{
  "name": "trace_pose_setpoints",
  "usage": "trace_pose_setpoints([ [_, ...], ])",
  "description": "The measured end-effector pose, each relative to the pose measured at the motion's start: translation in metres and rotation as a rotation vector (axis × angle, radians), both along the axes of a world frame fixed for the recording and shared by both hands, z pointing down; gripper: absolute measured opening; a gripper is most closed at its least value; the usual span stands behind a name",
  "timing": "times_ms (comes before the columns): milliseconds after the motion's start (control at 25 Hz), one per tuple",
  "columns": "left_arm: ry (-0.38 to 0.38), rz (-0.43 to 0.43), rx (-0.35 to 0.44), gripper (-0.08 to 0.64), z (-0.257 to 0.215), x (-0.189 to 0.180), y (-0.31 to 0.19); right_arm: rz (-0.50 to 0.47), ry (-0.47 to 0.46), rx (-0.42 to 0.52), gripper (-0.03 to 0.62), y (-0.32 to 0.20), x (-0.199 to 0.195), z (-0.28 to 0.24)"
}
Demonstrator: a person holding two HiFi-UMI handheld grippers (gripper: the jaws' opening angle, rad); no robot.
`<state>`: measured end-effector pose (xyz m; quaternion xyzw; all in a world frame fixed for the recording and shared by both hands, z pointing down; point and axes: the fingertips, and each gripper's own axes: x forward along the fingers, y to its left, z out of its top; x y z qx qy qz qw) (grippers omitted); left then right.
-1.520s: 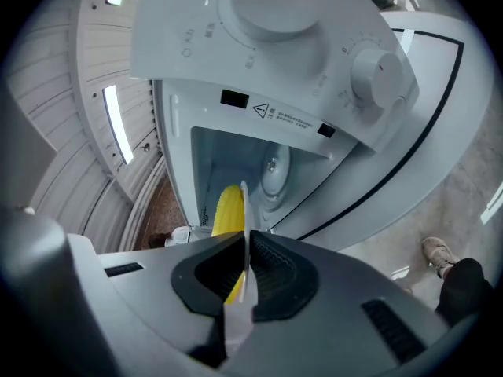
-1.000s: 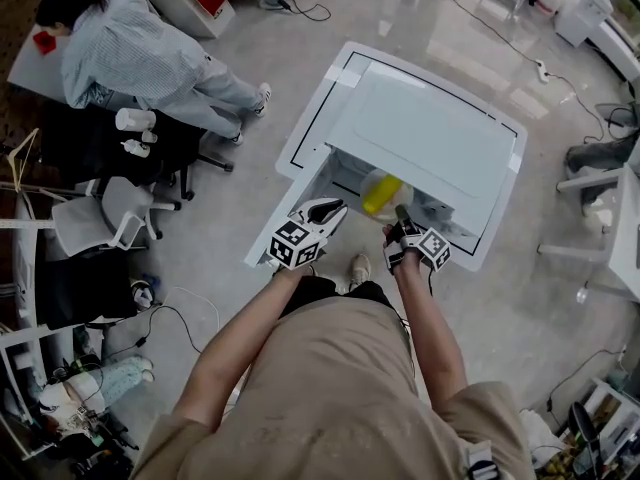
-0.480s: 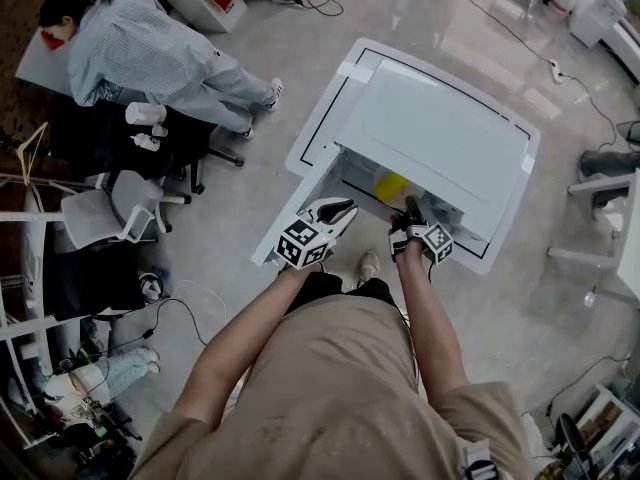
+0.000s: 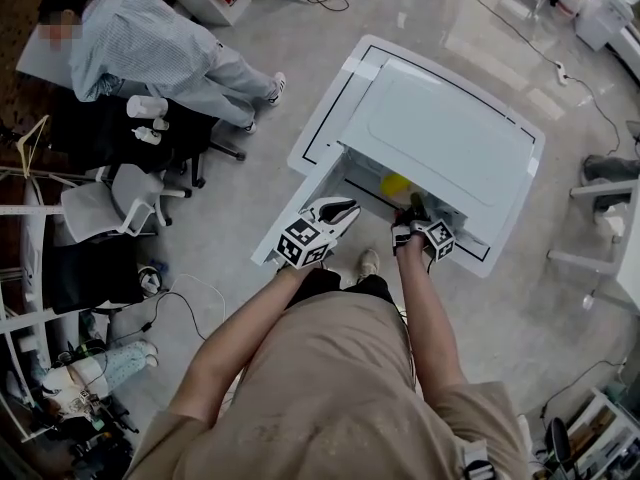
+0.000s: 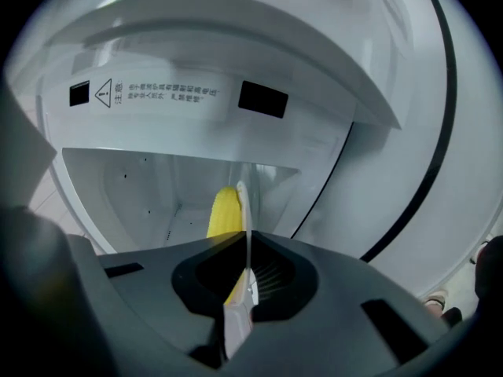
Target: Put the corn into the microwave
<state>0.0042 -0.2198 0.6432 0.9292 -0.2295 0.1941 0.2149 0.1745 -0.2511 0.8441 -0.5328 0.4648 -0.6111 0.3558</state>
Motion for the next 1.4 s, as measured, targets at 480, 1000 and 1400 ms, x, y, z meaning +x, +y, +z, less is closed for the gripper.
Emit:
trace_pose_setpoints([
  [480, 0.014, 0.029, -0.01, 0.041, 0.002, 0.008, 0.004, -0.065, 0.122, 0.02, 0.124, -0.003, 0.001, -0.016],
  [1000, 0.022, 0.048, -0.002, 0.04, -0.003, 0.014, 0.014, -0.578, 1.275, 0.006, 0.301, 0.025, -0.029, -0.011],
  [1400, 0.031, 0.041, 0.002, 0.04, -0.011, 0.009, 0.02, -0.556, 1.359, -0.053, 0.301, 0.011, -0.033, -0.009],
])
